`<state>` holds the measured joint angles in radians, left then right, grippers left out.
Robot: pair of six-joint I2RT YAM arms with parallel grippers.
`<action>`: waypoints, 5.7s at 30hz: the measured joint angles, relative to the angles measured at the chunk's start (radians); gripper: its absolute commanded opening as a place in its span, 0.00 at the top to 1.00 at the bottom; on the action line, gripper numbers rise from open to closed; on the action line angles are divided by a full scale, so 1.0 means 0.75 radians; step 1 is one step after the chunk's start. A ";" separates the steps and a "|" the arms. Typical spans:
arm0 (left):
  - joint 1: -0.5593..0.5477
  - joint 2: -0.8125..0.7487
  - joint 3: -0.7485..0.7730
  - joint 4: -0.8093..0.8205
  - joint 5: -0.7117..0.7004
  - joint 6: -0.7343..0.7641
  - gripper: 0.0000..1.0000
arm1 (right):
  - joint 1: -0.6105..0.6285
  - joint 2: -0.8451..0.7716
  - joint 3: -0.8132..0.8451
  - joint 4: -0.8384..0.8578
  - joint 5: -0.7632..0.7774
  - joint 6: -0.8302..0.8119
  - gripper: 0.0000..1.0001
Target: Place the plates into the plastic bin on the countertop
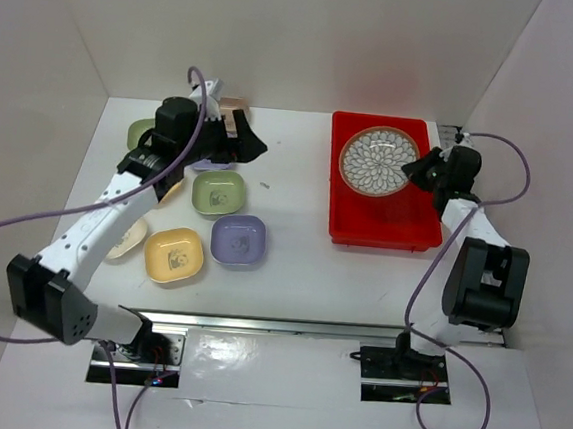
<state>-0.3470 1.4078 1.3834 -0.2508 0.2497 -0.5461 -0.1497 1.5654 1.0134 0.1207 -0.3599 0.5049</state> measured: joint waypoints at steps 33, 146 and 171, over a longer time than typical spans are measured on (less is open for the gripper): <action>-0.212 -0.465 -0.395 -0.227 -0.425 -0.058 0.00 | 0.122 0.303 0.274 -0.043 0.551 -0.098 0.00; 0.381 -0.814 -0.541 -0.674 -0.929 -0.114 0.00 | 1.149 1.084 1.104 -0.364 0.481 -0.267 0.79; 0.381 -0.802 -0.541 -0.638 -0.785 -0.069 0.00 | 0.331 0.570 0.988 -0.550 0.475 -0.297 1.00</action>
<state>-0.0608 0.8062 0.9775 -0.7296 -0.3389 -0.5976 0.0982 1.9930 1.7542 -0.2920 -0.0036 0.2821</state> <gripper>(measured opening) 0.998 0.017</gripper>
